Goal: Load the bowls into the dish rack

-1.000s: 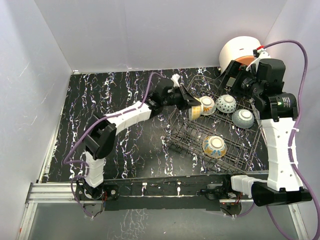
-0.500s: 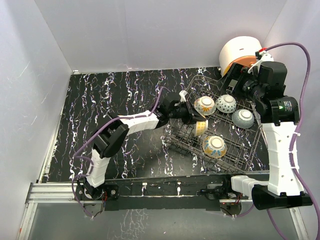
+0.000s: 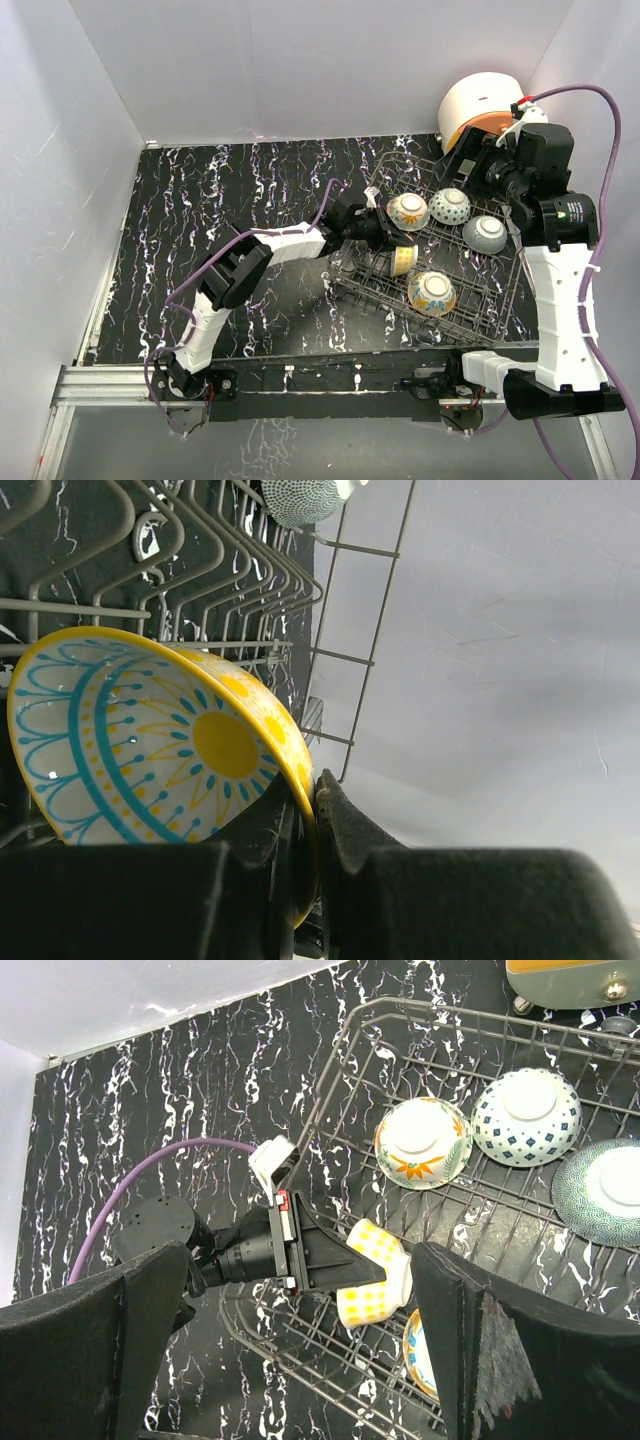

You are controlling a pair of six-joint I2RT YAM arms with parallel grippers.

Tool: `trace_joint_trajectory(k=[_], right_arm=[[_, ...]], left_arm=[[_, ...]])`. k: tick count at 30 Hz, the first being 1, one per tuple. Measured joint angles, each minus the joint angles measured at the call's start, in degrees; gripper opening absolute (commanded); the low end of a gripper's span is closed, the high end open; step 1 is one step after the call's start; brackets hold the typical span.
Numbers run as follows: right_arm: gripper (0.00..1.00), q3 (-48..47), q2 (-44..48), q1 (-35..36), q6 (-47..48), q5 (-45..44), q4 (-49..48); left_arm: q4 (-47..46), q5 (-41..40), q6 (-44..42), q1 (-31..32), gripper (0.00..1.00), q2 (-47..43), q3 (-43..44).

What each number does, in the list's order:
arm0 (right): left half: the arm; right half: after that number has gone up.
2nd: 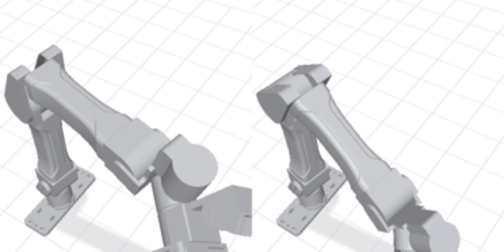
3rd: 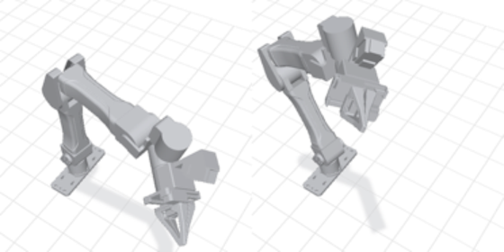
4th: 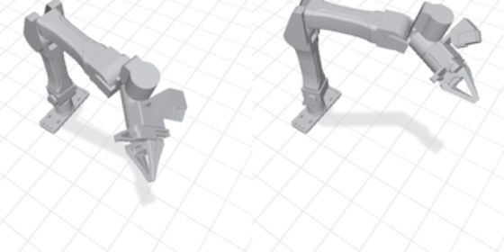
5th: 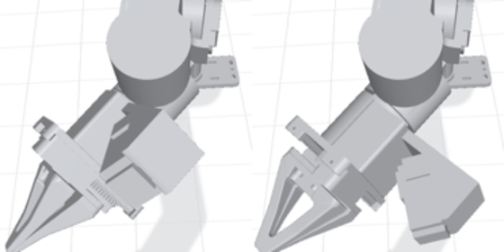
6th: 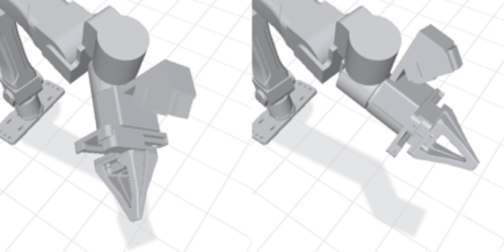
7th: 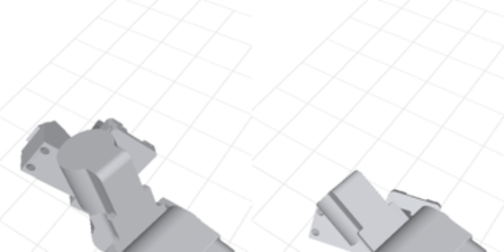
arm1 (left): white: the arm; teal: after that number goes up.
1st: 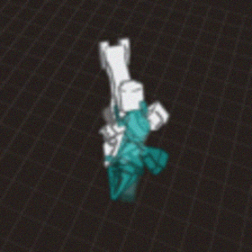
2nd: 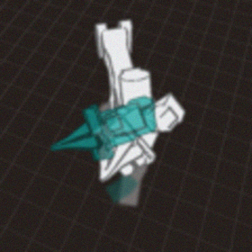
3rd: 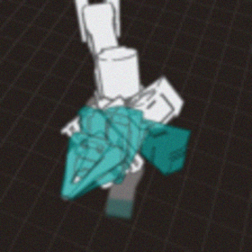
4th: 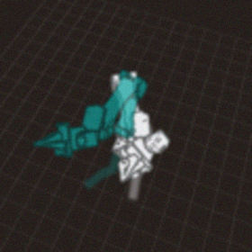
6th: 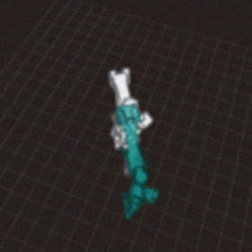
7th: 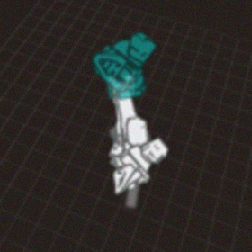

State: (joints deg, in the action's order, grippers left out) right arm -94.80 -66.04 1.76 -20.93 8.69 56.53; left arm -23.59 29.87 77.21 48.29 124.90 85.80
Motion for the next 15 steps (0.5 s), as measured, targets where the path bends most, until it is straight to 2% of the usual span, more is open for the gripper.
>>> trace_joint_trajectory(k=[7, 15], right_arm=[[0.99, 0.79, 0.0, 0.0, 0.04, 0.04, 0.04], [0.99, 1.07, -0.17, 0.0, 0.04, 0.63, 0.24]], left_arm=[[-1.68, 0.22, 0.79, -0.7, 0.01, -0.68, -3.15], [-2.08, -0.72, 0.72, -2.25, 0.3, -4.52, -8.83]])
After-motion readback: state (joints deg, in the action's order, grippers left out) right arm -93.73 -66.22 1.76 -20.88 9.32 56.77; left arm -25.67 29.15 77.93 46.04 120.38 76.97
